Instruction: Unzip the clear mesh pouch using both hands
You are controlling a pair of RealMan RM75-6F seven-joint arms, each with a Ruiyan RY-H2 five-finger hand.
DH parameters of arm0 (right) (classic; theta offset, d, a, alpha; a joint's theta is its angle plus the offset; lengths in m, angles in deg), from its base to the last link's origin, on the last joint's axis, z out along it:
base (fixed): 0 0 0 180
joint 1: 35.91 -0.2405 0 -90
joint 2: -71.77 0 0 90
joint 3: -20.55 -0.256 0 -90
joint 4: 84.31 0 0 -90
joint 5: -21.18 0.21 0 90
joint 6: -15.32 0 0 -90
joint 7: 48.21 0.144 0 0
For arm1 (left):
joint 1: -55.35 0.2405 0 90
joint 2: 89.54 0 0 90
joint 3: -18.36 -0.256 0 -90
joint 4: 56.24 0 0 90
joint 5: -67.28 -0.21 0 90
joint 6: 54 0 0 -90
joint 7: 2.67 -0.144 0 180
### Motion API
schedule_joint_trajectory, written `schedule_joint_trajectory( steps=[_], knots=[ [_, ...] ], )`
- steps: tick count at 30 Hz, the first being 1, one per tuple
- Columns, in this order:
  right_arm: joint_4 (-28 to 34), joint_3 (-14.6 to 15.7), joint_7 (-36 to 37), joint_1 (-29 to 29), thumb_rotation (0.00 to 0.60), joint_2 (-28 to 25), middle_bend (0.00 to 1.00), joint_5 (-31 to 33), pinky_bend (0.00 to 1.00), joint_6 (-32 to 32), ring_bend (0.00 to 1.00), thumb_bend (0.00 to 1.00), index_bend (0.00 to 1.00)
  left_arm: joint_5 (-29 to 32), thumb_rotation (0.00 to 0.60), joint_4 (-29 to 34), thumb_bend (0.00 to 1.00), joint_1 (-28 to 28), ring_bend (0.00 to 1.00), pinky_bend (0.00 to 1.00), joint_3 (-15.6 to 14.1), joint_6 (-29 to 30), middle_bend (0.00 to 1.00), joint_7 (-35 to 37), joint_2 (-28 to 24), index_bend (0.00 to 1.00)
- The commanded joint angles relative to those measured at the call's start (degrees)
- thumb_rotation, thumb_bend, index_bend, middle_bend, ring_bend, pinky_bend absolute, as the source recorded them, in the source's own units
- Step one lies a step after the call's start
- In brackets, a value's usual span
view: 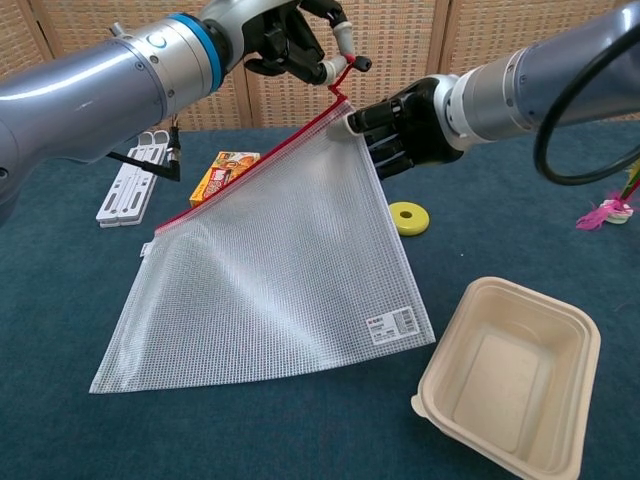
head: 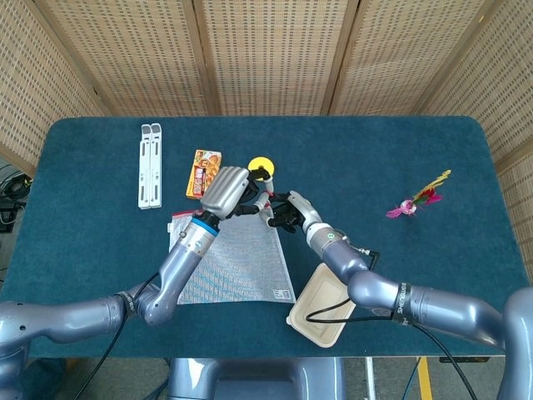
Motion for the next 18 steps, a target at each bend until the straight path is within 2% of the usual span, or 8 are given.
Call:
schedule_joint_trajectory(
  steps=[1,8,18],
  knots=[
    [1.77,-1.69,1.27,2.03,0.600,-0.03,0.91,-2.64,0.97,-2.11,0.91,0.74,0.67,-0.07,0.600,-0.70,0.57,0.60,0.96,1.00,-0.43,-0.25,1.00,1.02,-0.01,0.85],
    [3.28,-3.64,2.73,4.48,0.600,0.10,0.92,-5.82,0.97,-4.12,0.91,0.75,0.68,-0.30,0.600,-2.18,0.57,1.98,0.96,1.00,-1.13,-0.62,1.00,3.22,-0.54,0.85],
    [3.57,-5.31,4.25,6.63,0.600,-0.33,0.92,-7.03,0.97,-3.98,0.92,0.76,0.68,-0.56,0.600,-4.86,0.57,5.03,0.96,1.00,-2.78,-2.68,1.00,8.24,-2.35,0.85]
  ],
)
